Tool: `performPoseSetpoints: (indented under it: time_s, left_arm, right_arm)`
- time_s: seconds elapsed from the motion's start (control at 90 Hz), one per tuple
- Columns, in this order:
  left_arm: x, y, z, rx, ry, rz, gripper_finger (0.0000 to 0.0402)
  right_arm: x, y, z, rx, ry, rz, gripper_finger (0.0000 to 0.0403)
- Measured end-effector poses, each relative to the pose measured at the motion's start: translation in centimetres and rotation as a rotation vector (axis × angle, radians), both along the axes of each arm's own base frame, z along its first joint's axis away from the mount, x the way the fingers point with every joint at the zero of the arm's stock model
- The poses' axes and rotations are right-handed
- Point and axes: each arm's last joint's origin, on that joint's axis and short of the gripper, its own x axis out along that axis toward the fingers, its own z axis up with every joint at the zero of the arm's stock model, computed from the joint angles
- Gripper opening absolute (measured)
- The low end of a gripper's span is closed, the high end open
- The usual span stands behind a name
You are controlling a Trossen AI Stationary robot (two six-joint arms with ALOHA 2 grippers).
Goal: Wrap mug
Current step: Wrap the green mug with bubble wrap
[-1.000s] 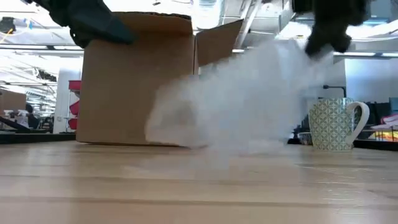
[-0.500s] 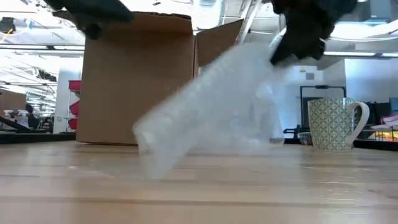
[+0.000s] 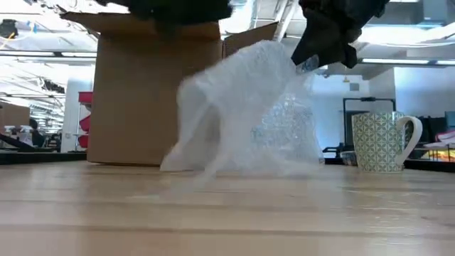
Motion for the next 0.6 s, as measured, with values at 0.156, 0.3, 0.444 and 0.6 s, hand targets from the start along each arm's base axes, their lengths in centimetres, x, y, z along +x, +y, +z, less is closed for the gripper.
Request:
performPoseSetpoints:
  time_s: [0.156, 0.3, 0.444, 0.6]
  left_arm:
    - [2.6, 0.9, -0.6, 0.025, 0.014, 0.06, 0.021]
    - [4.8, 0.9, -0.3, 0.116, -0.002, 0.079, 0.0219]
    - [5.9, 1.3, -0.6, 0.164, 0.121, 0.121, 0.0217]
    - [5.5, 2.5, -1.1, 0.238, 0.276, 0.365, 0.0203]
  right_arm:
    - [0.0, 0.0, 0.0, 0.001, 0.0, -0.001, 0.0113]
    - [0.0, 0.0, 0.0, 0.001, 0.0, -0.001, 0.0113]
    - [0.0, 0.1, 0.0, 0.009, 0.004, 0.012, 0.0113]
    - [-0.2, 0.9, -0.1, 0.014, 0.018, 0.06, 0.0113]
